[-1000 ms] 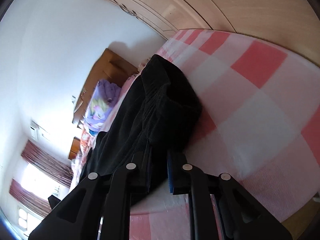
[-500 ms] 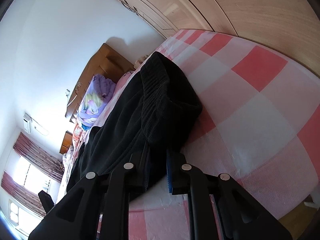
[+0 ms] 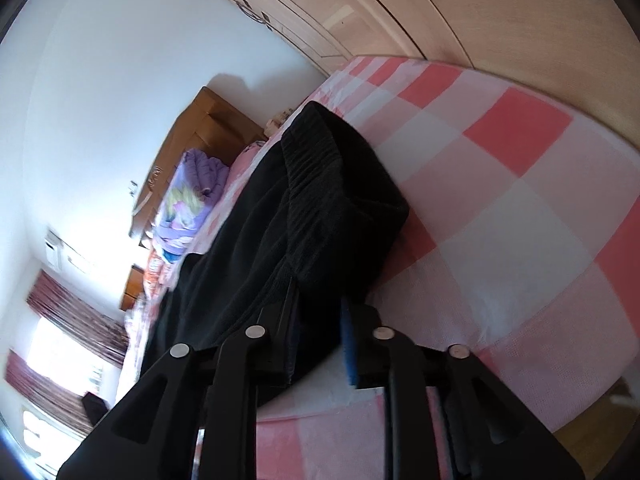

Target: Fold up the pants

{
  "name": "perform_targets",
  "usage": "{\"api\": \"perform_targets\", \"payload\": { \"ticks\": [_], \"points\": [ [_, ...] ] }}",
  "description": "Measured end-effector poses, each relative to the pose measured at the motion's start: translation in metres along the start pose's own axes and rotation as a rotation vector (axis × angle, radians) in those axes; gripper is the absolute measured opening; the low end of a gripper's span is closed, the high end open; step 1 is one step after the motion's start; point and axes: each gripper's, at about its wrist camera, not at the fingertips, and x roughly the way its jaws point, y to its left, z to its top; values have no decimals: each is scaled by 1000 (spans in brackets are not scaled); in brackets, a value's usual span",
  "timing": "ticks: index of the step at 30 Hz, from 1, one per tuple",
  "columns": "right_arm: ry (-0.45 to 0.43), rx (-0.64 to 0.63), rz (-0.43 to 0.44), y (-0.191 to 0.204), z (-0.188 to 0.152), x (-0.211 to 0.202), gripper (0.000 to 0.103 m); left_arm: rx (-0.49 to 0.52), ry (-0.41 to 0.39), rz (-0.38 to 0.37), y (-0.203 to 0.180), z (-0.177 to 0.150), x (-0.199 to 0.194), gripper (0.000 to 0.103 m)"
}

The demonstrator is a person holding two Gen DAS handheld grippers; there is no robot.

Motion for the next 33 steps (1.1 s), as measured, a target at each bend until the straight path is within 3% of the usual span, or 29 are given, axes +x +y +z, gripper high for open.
{"api": "perform_targets", "payload": {
  "ticks": [2, 4, 6, 9, 11, 13, 14, 16, 19, 24, 33],
  "points": [
    [7, -9, 11, 7, -3, -2, 39, -24, 1, -43, 1, 1, -1, 35],
    [23, -36, 34, 18, -9, -2, 51, -9, 1, -41, -5, 1, -1, 44],
    [44, -48, 52, 26, -15, -2, 51, -8, 4, -63, -12, 0, 1, 53],
    [97, -86, 82, 42, -31, 4, 51, 0, 15, -76, -21, -4, 5, 54],
    [124, -105, 90, 50, -40, 11, 51, 10, 12, -72, -24, -6, 7, 50],
    [147, -123, 87, 58, -49, 18, 48, 30, 13, -63, -28, -8, 8, 17],
    [154, -136, 82, 62, -55, 21, 46, 33, 17, -61, -28, -9, 10, 17],
    [157, -162, 60, 68, -61, 24, 20, 42, 8, -56, -30, -12, 8, 12],
    [133, -167, 31, 68, -63, 22, 8, 90, -26, -38, -38, -15, -2, 9],
    [121, -148, 38, 67, -64, 14, 7, 127, -53, -25, -49, -21, -16, 8],
    [139, -150, 30, 64, -69, 15, 8, 108, 20, -17, -39, -38, -4, 7]
  ]
}}
